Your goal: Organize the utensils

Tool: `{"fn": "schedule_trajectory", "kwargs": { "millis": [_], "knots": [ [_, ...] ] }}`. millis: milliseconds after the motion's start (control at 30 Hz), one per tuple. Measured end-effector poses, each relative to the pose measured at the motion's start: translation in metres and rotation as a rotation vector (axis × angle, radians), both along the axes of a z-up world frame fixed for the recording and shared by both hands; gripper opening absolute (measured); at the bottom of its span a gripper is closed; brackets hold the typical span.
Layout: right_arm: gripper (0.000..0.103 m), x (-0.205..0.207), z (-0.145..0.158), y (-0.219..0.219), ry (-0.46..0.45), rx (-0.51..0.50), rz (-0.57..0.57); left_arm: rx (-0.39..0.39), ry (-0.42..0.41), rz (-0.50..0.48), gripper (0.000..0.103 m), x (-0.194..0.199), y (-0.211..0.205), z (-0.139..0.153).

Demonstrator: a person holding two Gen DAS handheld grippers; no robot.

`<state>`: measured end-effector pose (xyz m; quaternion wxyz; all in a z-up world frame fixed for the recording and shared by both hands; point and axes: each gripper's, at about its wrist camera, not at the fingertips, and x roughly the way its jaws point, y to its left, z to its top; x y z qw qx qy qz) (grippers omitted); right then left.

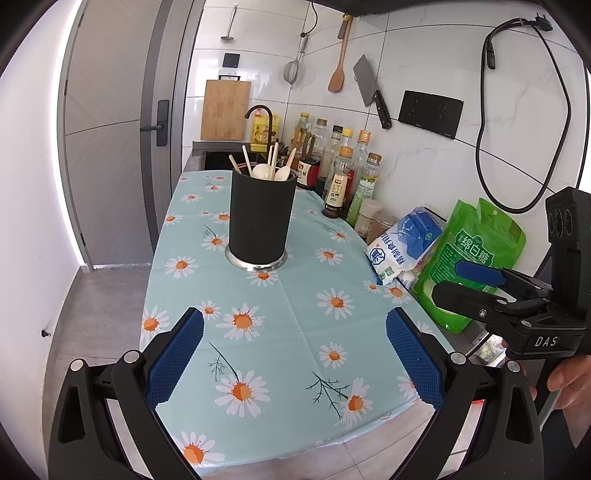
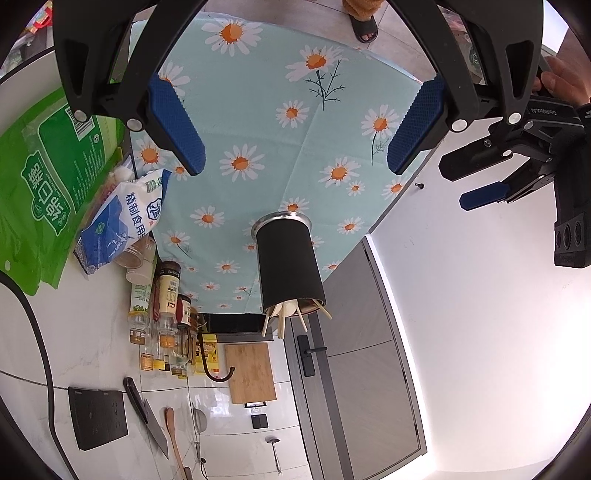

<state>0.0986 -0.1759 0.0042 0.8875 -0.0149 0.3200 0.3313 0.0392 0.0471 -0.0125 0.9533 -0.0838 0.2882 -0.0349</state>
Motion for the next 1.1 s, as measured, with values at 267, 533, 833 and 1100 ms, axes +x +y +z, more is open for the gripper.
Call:
{"fn": "schedule_trajectory", "kwargs": {
  "millis": [267,533,833,1100],
  "knots": [
    [0.098,-0.003,0.0,0.0,0.004,-0.007,-0.013,-0.008,-0.004,-0.011,0.096,0.0,0.002,-0.001],
    [0.098,-0.006,-0.001,-0.002,0.001,-0.001,-0.022,-0.002,0.0,-0.024,0.096,-0.001,0.001,0.001],
    [0.098,-0.009,-0.003,-0.004,0.007,-0.009,-0.014,-0.003,0.006,-0.025,0.096,-0.004,-0.001,-0.002],
    [0.098,-0.012,-0.004,-0.004,0.009,-0.013,-0.013,-0.003,0.005,-0.03,0.096,-0.003,-0.004,-0.002]
  ]
}}
